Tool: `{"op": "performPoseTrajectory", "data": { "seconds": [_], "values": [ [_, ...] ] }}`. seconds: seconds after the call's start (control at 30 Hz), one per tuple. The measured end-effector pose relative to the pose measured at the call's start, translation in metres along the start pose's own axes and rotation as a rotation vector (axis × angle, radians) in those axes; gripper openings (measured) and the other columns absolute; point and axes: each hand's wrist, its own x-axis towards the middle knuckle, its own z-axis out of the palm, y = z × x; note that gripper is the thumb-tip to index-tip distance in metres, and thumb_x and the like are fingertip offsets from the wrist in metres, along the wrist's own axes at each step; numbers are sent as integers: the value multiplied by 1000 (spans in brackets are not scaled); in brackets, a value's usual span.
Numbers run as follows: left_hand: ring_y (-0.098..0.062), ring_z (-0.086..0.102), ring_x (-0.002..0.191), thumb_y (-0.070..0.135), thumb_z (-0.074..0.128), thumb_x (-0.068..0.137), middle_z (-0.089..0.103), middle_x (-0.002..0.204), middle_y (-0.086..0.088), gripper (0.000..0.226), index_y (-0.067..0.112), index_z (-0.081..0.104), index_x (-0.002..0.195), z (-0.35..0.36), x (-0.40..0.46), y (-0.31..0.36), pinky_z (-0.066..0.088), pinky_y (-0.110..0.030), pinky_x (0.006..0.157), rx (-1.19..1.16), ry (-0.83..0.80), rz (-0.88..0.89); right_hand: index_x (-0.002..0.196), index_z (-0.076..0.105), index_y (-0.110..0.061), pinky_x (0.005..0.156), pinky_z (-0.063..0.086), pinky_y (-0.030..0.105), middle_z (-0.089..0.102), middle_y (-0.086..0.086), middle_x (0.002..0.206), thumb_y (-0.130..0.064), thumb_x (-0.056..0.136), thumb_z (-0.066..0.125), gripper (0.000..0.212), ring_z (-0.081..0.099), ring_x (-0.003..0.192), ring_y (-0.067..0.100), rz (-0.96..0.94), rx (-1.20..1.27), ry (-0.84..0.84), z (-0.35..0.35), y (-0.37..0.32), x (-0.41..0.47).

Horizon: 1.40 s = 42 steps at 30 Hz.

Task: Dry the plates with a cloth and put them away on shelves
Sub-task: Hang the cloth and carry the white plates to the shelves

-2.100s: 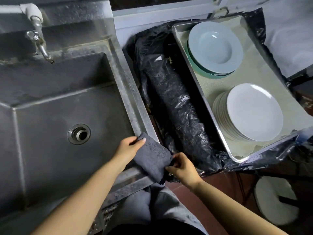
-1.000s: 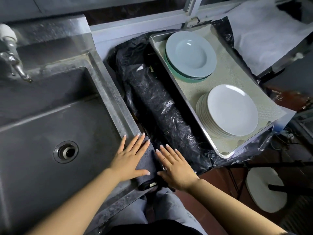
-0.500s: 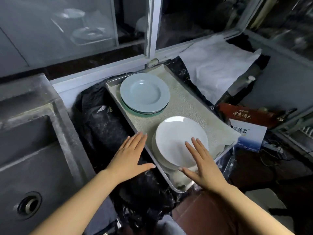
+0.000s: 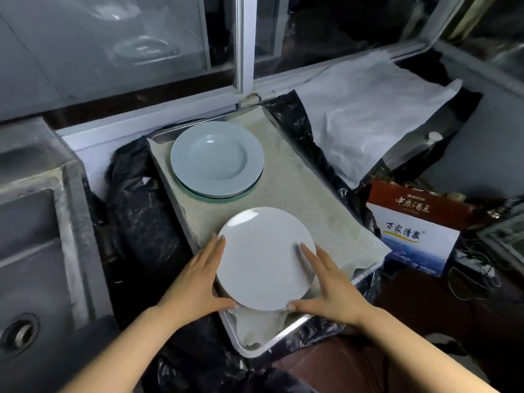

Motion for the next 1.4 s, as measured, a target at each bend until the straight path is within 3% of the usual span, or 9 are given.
{"op": "performPoseTrajectory", "data": {
  "seconds": [0.17,0.4,0.6,0.8,0.93,1.13,1.23,1.33,1.4],
  "values": [
    [-4,-8,145,63,77,64,-23,156,13,134,36,-30,140,-1,1,4,1,-24,117,-44,-17,-49,148,-13,-48,113,11,24,-20,-28,149,-71,66,74,122,-5,138,-4,-131,-51,-20,-3,13,4],
    [5,-25,133,64,77,63,-31,147,17,135,35,-35,133,-7,0,15,-18,-15,106,-7,-40,-60,152,-10,-42,114,21,24,-16,-19,158,-62,67,76,123,2,141,-2,-185,-33,-2,-6,16,17],
    [-2,-22,137,62,79,63,-34,146,15,141,28,-40,131,-1,0,21,-10,-23,112,0,-28,-102,151,-13,-45,118,25,40,-13,-6,161,-64,64,76,126,8,149,21,-194,-50,-16,-4,17,24],
    [-5,-14,143,63,81,58,-28,151,17,145,36,-39,134,4,0,18,-3,-28,117,-46,-10,-136,152,-9,-44,116,19,30,-9,-9,159,-59,65,76,122,8,147,16,-220,-48,-14,-5,16,26],
    [-7,-19,142,60,83,58,-24,152,23,138,46,-30,136,5,-3,18,1,-37,120,-111,5,-146,152,-2,-47,114,20,28,-6,-13,159,-58,65,77,118,11,145,11,-218,-6,-10,-6,15,25],
    [-8,-20,140,56,84,59,-24,148,27,135,50,-28,134,-4,-4,23,-1,-37,119,-156,-18,-148,152,1,-43,107,6,4,-15,-33,150,-57,66,76,115,-12,135,-21,-222,32,-14,-19,7,22],
    [-7,-18,144,60,82,58,-26,150,27,135,59,-31,131,-7,-10,26,6,-43,122,-194,-15,-147,151,-4,-48,113,14,14,-10,-28,154,-54,65,75,116,-5,141,-13,-213,30,-21,-27,1,18],
    [-2,-18,144,65,80,55,-30,150,28,135,64,-33,128,-17,-20,32,10,-42,121,-223,4,-129,150,-4,-47,100,7,-5,-18,-39,146,-43,67,83,121,-13,130,-27,-222,42,-25,-37,-7,10],
    [-2,-16,145,69,81,50,-32,150,29,139,63,-33,130,-28,-27,38,12,-41,121,-235,27,-108,150,-3,-46,95,7,-9,-15,-36,147,-40,66,86,123,-13,126,-32,-222,70,-20,-42,-15,4]
  ]
}}
